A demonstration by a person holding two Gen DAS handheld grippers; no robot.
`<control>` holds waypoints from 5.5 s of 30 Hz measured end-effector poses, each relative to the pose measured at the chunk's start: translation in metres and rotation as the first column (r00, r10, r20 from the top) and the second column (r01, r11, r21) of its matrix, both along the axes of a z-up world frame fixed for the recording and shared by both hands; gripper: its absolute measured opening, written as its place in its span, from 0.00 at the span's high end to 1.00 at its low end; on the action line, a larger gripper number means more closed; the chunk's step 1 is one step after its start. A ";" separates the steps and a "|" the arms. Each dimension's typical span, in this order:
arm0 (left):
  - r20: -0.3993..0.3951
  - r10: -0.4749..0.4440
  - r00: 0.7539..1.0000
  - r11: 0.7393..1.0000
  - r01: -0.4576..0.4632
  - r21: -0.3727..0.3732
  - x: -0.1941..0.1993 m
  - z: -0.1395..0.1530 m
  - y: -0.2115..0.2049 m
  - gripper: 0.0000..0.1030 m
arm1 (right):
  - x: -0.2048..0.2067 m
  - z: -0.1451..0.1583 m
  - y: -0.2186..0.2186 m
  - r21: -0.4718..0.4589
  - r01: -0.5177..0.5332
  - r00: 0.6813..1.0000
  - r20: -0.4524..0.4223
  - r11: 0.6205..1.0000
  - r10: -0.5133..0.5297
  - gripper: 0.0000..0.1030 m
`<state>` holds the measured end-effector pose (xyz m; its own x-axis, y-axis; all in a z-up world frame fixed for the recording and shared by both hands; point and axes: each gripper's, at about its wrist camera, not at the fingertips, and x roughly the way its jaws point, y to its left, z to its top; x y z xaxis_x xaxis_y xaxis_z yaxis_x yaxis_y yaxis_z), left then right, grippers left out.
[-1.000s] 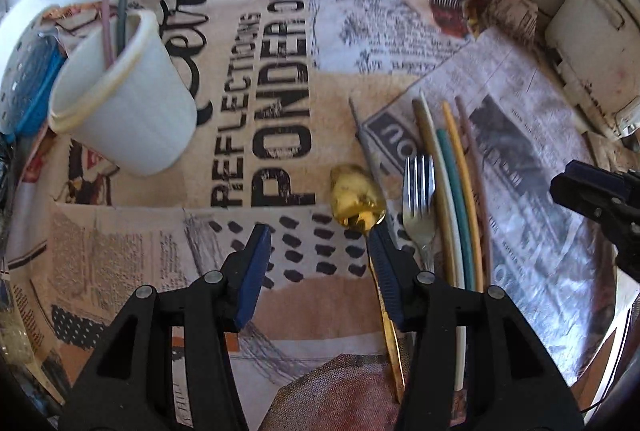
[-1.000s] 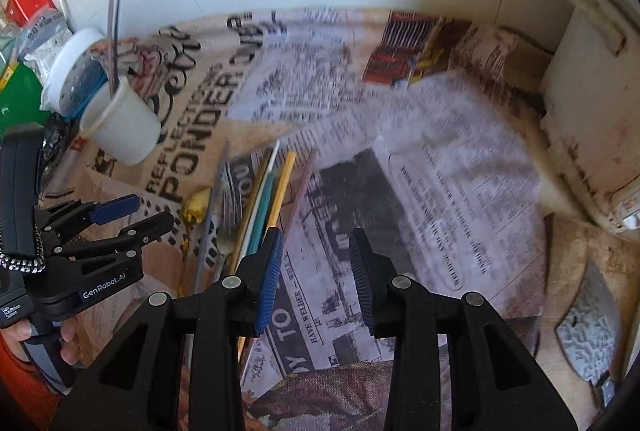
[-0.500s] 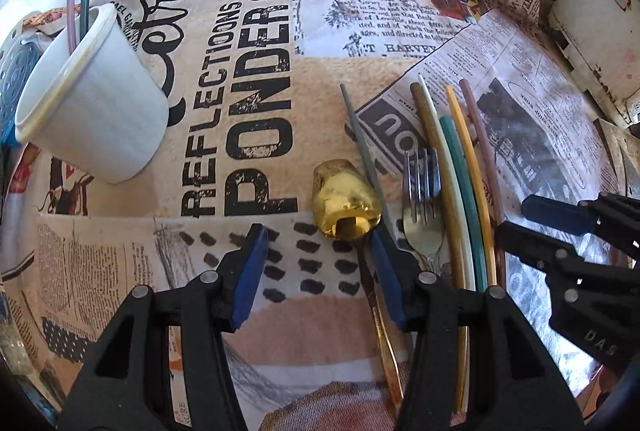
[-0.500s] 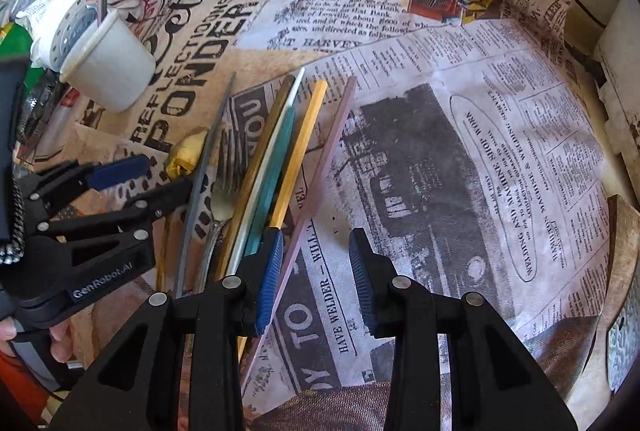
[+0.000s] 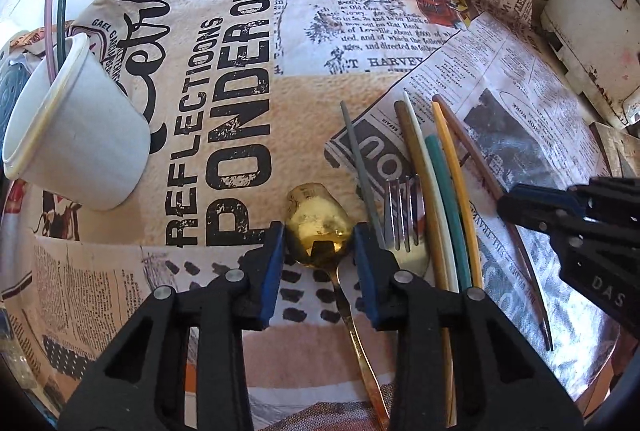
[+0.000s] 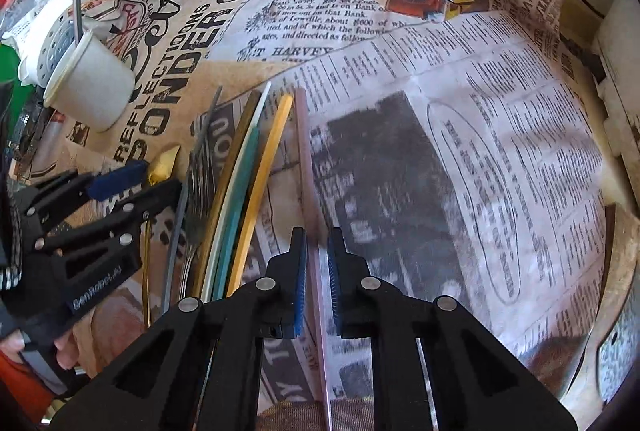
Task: Organize utensils
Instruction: 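Grasp the gold spoon with the left tool while the right tool grasps a pink chopstick, then carry the gold spoon and pink chopstick over and lower them into the white cup, then open both tools to release the spoon and chopstick into the cup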
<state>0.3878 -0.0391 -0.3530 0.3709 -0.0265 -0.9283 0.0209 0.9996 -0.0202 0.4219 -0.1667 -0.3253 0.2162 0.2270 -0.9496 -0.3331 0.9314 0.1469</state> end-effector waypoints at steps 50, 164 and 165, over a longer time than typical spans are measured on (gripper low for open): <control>0.353 0.151 0.923 0.983 -0.100 -0.157 -0.074 0.153 0.039 0.69 | -0.030 0.149 0.002 0.233 0.017 0.911 0.397 0.972 -0.111 0.94; 0.284 0.088 0.955 0.995 -0.070 -0.074 -0.036 0.137 0.049 0.50 | -0.033 0.139 0.037 0.067 -0.068 0.942 0.333 0.995 0.042 0.72; 0.269 0.085 0.959 0.995 -0.068 -0.072 -0.034 0.129 0.045 0.50 | -0.032 0.132 0.033 0.063 -0.063 0.948 0.315 0.996 0.040 0.72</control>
